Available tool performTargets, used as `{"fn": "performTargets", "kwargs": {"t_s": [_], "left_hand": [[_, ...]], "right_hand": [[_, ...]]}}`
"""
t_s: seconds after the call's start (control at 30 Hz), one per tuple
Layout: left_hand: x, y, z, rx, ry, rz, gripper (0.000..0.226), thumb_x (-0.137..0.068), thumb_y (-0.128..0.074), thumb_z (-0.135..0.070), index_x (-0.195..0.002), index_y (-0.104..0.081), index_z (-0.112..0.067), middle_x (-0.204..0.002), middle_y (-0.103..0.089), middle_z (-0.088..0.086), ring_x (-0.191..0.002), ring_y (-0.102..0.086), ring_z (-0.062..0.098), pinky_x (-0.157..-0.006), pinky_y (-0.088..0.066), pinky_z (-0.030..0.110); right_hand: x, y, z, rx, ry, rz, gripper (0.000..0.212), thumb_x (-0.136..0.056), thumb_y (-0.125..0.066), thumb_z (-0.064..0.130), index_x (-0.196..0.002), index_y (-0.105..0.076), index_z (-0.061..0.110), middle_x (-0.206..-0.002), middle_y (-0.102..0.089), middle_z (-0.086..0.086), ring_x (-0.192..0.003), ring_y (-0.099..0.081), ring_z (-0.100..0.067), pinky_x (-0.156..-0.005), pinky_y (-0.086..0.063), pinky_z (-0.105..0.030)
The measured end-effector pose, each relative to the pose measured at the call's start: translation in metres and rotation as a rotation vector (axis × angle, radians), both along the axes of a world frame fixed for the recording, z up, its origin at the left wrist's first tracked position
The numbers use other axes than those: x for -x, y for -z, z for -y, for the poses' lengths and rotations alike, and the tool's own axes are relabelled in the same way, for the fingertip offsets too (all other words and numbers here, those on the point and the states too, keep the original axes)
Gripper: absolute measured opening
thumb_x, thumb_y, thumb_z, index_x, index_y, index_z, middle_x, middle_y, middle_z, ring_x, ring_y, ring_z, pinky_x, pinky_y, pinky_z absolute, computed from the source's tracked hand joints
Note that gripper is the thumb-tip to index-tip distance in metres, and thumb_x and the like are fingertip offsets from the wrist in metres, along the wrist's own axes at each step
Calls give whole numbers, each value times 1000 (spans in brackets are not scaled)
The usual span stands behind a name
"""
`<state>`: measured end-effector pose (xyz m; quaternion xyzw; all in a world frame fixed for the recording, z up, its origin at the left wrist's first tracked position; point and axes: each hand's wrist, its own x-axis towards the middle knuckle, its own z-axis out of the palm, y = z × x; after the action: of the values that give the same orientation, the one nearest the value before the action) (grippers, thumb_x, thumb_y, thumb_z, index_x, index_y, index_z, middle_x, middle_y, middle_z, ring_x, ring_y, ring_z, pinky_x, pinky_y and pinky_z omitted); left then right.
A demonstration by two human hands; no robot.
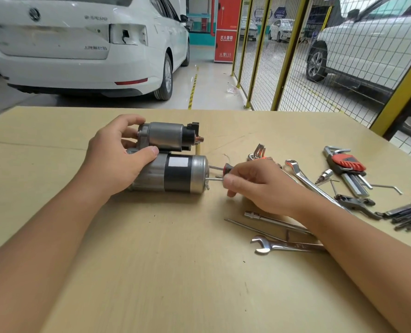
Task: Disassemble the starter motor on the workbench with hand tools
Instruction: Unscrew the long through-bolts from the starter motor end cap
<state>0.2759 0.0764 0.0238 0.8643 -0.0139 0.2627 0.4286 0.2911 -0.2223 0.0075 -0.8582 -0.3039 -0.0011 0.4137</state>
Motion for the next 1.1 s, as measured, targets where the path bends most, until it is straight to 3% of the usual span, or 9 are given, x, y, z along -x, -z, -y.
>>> {"fn": "performTargets", "kwargs": {"t_s": [0.07,0.27,0.33,0.43,0.6,0.7,0.77,0.93,1.1], "left_hand": [[0,0,0,5,3,-3,53,-86,-83,-25,-132,-59,-38,-109,-65,-11,-105,-62,21,-82,-49,32],[0,0,0,17,15,-19,54,-86,-83,-25,-133,-58,-39,-114,-65,-7,-107,-62,21,-82,-50,33],[0,-1,-1,24,17,-20,53,-86,-83,-25,-132,-58,-40,-113,-64,-8,-106,-62,20,-79,-49,29],[0,-1,-1,21,18,-23,53,-87,-82,-26,-131,-58,-42,-112,-64,-10,-105,-61,19,-77,-48,27],[1,-1,-1,18,15,-29,54,-87,-82,-27,-133,-57,-41,-114,-64,-10,-106,-61,19,-78,-49,29],[2,-1,-1,18,15,-31,54,-87,-82,-27,-133,-57,-41,-116,-64,-8,-107,-62,20,-83,-51,34],[2,-2,-1,20,15,-30,54,-87,-82,-27,-133,-58,-41,-115,-65,-8,-107,-62,21,-84,-51,35],[1,-2,-1,18,19,-33,54,-87,-82,-27,-133,-57,-41,-115,-64,-8,-106,-62,20,-83,-51,35],[0,-1,-1,48,19,-28,52,-86,-83,-25,-128,-59,-42,-112,-66,-12,-105,-64,18,-80,-52,30]], "right_hand": [[1,0,-1,33,3,21,36,-102,-55,31,-74,-71,16,-52,-60,23,-46,-46,-1,-49,-31,-11],[0,0,-1,-38,46,77,20,-79,-84,24,-76,-65,27,-57,-57,26,-50,-49,3,-49,-33,-6],[2,-1,-2,-8,-7,17,15,-91,-73,33,-78,-69,24,-56,-57,24,-49,-48,2,-49,-32,-8],[0,1,-3,-1,4,13,36,-103,-54,28,-74,-70,16,-50,-57,23,-45,-45,-1,-47,-31,-9],[1,0,-2,-87,47,73,20,-79,-84,21,-75,-64,25,-66,-63,12,-51,-48,1,-51,-33,-7],[2,-1,-3,-15,-1,16,21,-92,-70,36,-78,-69,21,-67,-66,6,-53,-47,2,-53,-34,-13],[2,0,-4,20,-1,4,33,-101,-57,32,-76,-71,16,-58,-64,17,-47,-45,1,-49,-31,-11],[2,-2,-3,-32,67,102,19,-81,-82,23,-73,-65,26,-59,-58,24,-51,-49,2,-51,-34,-7],[1,-1,-2,-10,20,17,27,-98,-63,30,-76,-71,16,-63,-68,14,-50,-46,1,-50,-33,-10]]}}
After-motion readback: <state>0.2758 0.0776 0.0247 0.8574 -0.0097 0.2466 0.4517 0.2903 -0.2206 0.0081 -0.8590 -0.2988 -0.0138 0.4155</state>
